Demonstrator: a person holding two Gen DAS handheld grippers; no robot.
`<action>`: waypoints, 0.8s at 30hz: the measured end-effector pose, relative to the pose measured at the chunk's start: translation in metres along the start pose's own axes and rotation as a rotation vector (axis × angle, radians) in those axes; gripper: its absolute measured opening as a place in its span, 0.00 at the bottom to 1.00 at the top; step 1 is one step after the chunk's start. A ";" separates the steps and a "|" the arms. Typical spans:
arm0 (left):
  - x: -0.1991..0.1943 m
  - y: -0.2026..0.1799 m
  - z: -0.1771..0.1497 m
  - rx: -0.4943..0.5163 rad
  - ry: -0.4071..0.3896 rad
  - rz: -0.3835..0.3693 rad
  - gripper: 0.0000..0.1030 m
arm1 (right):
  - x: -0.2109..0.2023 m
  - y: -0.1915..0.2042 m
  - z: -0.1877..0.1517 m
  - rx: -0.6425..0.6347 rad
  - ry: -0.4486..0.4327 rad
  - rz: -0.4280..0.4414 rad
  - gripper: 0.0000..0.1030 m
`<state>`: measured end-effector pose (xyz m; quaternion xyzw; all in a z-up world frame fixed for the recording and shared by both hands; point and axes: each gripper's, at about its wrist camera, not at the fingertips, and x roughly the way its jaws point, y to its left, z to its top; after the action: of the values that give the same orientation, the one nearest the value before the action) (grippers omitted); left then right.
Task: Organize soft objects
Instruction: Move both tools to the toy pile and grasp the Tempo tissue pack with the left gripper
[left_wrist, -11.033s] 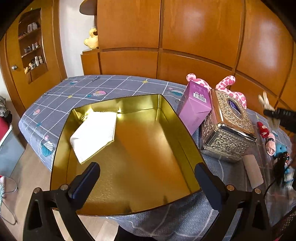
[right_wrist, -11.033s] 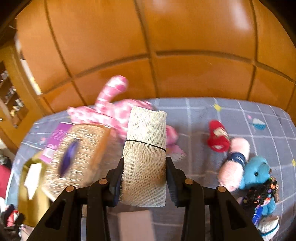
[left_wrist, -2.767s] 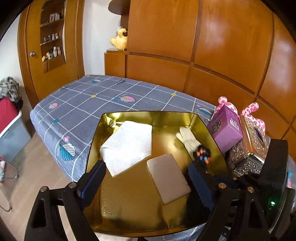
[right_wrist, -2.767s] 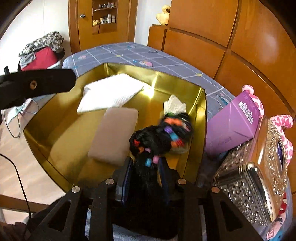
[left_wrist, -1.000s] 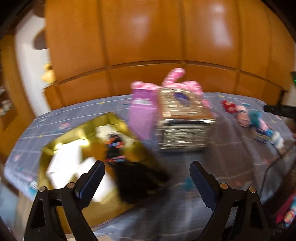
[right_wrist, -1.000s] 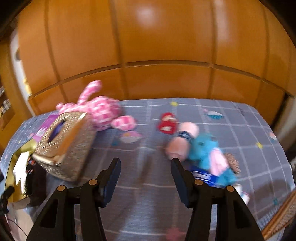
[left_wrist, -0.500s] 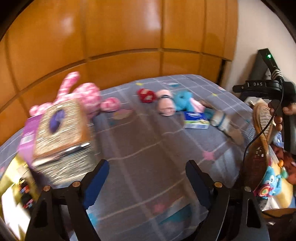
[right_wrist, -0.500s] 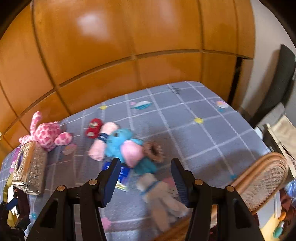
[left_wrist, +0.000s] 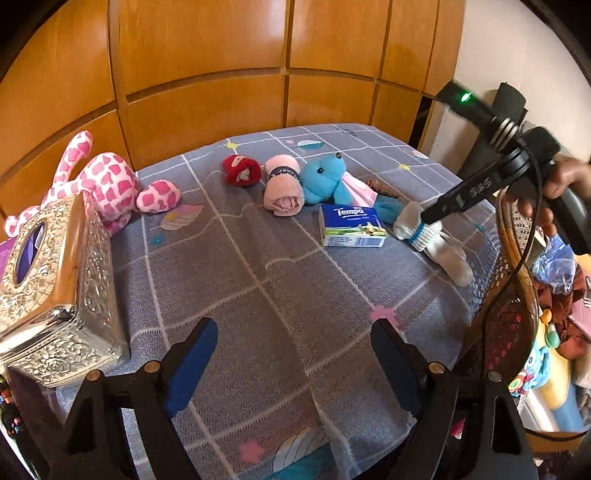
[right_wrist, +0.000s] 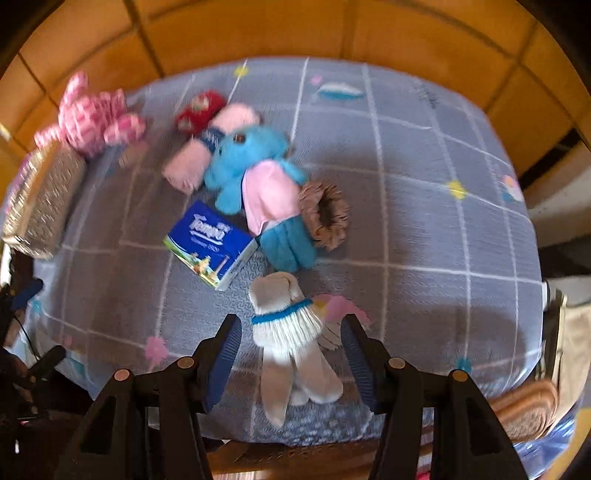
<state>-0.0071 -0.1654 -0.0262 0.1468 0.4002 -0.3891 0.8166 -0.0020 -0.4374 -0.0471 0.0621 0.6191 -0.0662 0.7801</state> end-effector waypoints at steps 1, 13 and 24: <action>0.003 0.000 0.001 -0.003 0.003 0.002 0.88 | 0.008 0.002 0.003 -0.011 0.031 -0.003 0.55; 0.042 -0.008 0.033 -0.050 0.041 -0.031 0.98 | 0.038 0.013 -0.004 -0.070 0.072 -0.025 0.36; 0.108 -0.045 0.072 -0.030 0.089 -0.068 1.00 | 0.031 -0.006 -0.014 0.070 0.032 -0.012 0.36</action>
<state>0.0388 -0.2904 -0.0599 0.1382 0.4468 -0.4038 0.7863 -0.0096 -0.4419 -0.0809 0.0867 0.6293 -0.0914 0.7669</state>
